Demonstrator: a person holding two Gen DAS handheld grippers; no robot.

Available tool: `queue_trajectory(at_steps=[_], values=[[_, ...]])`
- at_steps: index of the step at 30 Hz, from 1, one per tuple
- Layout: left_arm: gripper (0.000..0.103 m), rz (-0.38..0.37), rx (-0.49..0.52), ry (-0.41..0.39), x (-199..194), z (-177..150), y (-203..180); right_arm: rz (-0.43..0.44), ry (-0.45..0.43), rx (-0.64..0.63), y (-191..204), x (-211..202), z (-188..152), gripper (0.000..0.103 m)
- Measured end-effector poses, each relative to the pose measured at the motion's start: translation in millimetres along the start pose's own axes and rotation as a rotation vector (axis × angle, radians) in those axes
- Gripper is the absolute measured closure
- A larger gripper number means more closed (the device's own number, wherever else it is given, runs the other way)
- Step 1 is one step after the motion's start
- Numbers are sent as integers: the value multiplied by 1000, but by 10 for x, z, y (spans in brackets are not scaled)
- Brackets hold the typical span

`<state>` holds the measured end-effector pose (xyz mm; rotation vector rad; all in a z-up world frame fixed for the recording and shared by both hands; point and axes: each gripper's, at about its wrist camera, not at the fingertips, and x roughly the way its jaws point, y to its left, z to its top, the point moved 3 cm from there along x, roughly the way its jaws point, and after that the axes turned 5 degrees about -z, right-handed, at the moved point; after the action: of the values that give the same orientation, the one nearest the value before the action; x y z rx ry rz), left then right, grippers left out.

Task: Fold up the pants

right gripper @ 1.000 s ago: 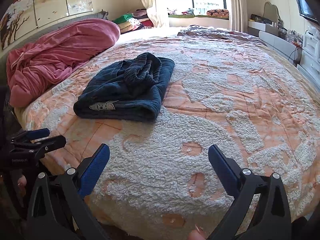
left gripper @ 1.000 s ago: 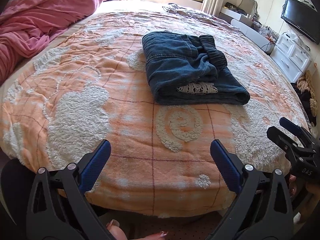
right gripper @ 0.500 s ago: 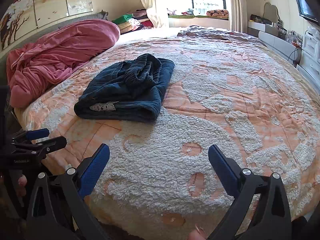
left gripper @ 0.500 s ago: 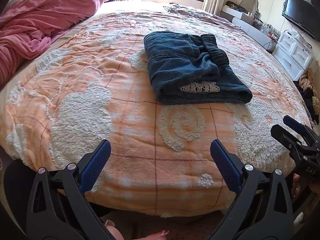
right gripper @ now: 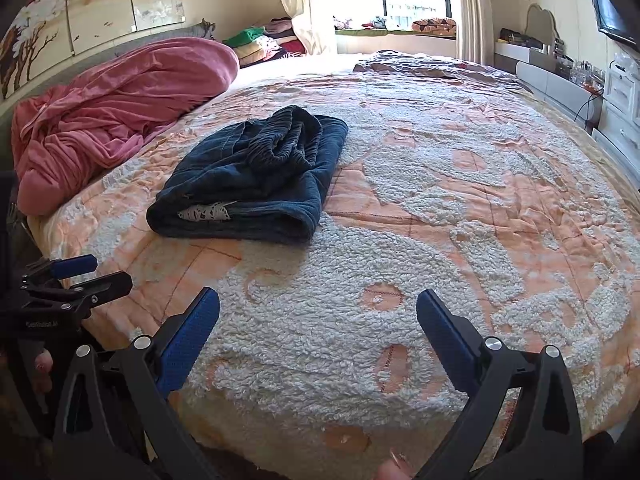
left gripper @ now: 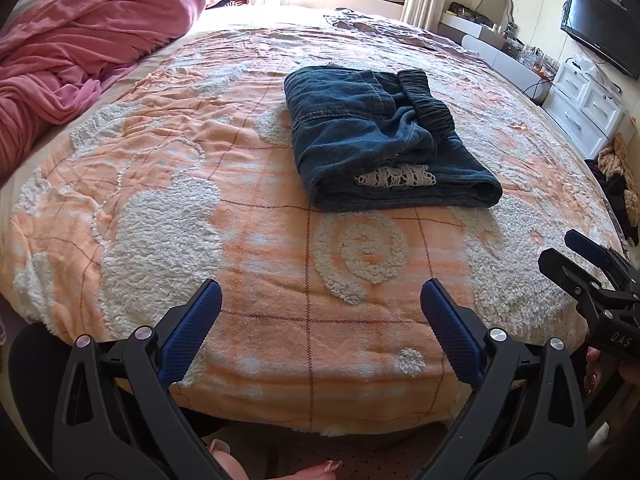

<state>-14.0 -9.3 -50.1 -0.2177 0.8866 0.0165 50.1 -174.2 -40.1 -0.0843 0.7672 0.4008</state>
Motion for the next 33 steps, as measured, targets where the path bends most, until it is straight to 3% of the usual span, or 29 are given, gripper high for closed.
queue_trajectory(at_steps=[26, 31, 33], values=[[9, -12, -22, 17, 14, 41, 33, -9, 15, 2, -33, 57, -14, 5], [9, 6, -91, -102, -149, 387, 377, -58, 21, 44, -289, 91, 48, 5], [9, 63, -108, -149, -164, 619, 610, -101, 22, 79, -490, 96, 96, 5]])
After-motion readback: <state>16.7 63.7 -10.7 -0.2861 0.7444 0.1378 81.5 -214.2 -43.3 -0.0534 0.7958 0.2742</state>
